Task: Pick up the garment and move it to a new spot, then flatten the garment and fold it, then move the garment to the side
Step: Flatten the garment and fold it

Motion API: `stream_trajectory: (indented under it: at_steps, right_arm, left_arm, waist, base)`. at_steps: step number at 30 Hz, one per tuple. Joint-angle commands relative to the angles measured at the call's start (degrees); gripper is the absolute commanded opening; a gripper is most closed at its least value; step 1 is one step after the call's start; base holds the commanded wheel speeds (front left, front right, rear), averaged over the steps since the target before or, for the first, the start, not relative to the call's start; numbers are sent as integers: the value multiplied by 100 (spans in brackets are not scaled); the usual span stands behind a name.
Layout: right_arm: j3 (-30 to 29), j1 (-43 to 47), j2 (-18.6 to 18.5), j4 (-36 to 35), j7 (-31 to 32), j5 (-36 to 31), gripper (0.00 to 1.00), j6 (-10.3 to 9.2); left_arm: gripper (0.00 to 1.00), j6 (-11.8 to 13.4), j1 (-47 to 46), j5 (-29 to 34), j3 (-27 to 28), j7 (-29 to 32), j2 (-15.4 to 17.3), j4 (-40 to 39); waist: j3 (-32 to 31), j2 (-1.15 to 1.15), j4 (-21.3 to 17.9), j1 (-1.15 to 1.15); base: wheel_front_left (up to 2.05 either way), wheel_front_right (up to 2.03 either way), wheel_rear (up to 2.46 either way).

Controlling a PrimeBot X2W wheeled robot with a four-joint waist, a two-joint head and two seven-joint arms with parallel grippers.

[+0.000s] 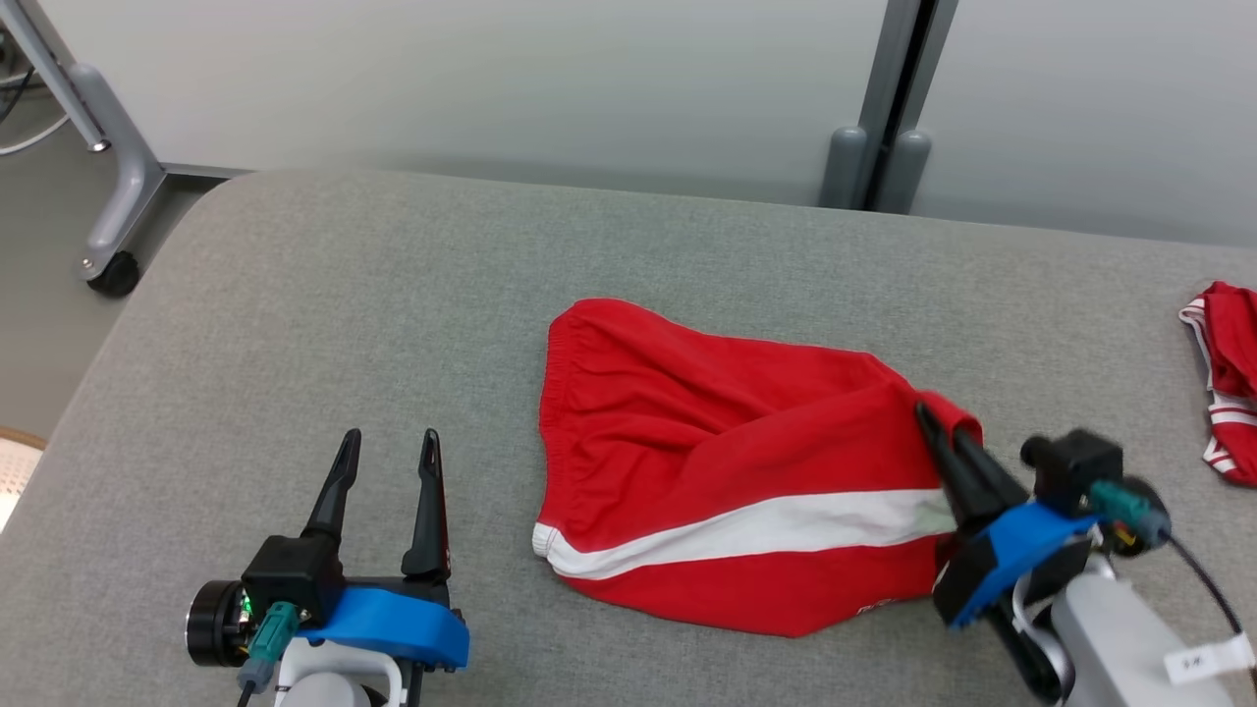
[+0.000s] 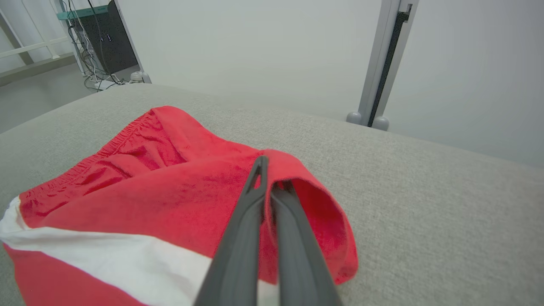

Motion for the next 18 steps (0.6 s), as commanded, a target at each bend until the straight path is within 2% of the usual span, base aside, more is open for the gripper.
stream_trajectory:
  at_steps: [1,10,18]
  right_arm:
    - [49,235,16,-126,-26,44,0,2]
    - [137,1652,-7,-1402,-27,37,0,2]
    - [-113,2768,43,-2736,535,18,0,2]
  left_arm:
    - [100,20,42,-25,39,-14,-10,8]
    - [100,5,146,-18,66,-14,-8,13]
    - [100,-1,105,-29,64,-14,-9,-1]
  waist:
    - [-44,0,-45,0]
    - [-182,0,-356,0]
    - [-184,0,-573,0]
  base:
    - [0,0,0]
    - [0,0,0]
    - [0,0,0]
